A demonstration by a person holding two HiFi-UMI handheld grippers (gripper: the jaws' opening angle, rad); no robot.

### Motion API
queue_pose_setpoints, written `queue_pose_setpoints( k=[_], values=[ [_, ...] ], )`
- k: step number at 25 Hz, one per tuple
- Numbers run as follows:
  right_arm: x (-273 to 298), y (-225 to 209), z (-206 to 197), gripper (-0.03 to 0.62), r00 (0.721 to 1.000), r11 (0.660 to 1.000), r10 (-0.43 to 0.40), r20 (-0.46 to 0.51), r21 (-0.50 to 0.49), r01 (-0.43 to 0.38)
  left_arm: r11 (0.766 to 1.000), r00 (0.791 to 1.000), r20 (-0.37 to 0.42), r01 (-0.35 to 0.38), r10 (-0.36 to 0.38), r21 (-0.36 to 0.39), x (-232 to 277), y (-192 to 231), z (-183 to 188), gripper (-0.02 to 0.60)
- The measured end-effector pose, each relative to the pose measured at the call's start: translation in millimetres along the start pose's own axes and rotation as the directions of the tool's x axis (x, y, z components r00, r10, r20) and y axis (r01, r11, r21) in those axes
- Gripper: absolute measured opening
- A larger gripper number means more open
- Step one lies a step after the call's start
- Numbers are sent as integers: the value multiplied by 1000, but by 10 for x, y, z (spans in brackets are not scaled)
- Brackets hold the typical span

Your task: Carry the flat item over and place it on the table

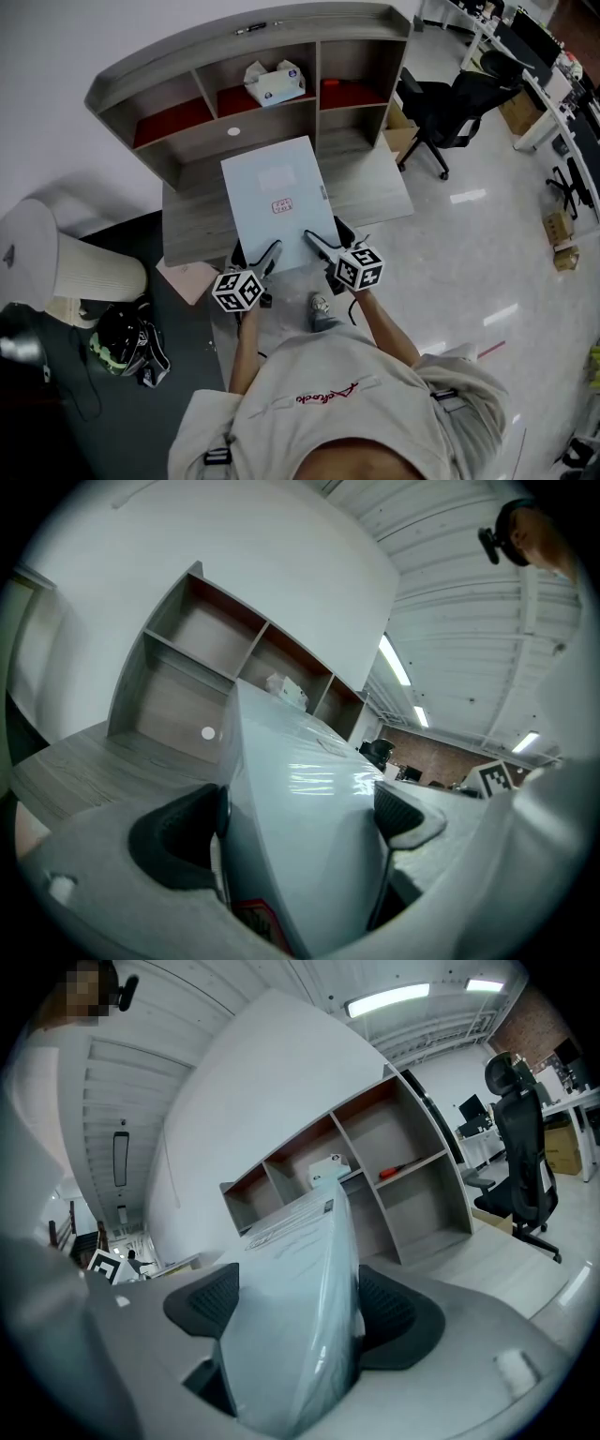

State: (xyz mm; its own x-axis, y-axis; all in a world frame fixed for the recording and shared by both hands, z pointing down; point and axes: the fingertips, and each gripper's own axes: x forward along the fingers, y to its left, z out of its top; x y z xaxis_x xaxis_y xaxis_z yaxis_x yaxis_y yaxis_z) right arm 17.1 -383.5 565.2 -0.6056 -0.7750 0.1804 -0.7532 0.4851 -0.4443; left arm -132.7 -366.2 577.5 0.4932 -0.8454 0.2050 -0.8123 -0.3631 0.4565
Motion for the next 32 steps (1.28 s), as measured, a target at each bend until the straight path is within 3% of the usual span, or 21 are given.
queue_pose_setpoints(
  k=[17,32],
  values=[
    [727,-561,-22,403,996,998,21,-91,60,-16,997,996,-67,-67,64,-39,715,457,-9,532],
    [1340,-966,-437,403,980,989,-76,-186,108,98,990,982,-189,-47,21,-132,1258,1147,-335,532]
  ],
)
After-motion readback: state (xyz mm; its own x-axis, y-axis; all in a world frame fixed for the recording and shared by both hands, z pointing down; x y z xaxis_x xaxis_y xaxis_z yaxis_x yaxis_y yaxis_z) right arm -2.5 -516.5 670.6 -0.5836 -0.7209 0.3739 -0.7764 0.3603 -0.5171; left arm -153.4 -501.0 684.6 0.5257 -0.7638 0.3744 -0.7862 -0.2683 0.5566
